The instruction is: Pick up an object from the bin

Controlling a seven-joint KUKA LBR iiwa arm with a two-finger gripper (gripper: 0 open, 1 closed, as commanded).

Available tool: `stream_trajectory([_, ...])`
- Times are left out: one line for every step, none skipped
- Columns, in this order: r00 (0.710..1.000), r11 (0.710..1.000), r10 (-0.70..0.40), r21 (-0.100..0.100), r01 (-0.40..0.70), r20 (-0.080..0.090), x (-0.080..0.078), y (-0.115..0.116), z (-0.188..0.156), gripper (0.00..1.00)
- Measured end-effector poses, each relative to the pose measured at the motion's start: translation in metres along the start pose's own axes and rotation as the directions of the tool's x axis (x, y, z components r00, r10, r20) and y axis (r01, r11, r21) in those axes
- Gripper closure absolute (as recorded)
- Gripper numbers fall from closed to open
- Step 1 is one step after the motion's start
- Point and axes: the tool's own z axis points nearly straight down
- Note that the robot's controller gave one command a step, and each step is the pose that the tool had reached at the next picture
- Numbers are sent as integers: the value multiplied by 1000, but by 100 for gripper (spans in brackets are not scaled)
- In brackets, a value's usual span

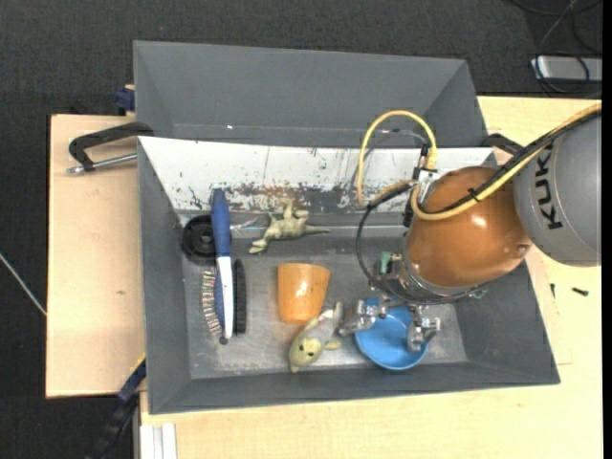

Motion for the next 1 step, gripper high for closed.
stream_trajectory([1000,1000,3,-5,-3,-3,-2,-1,-1,0])
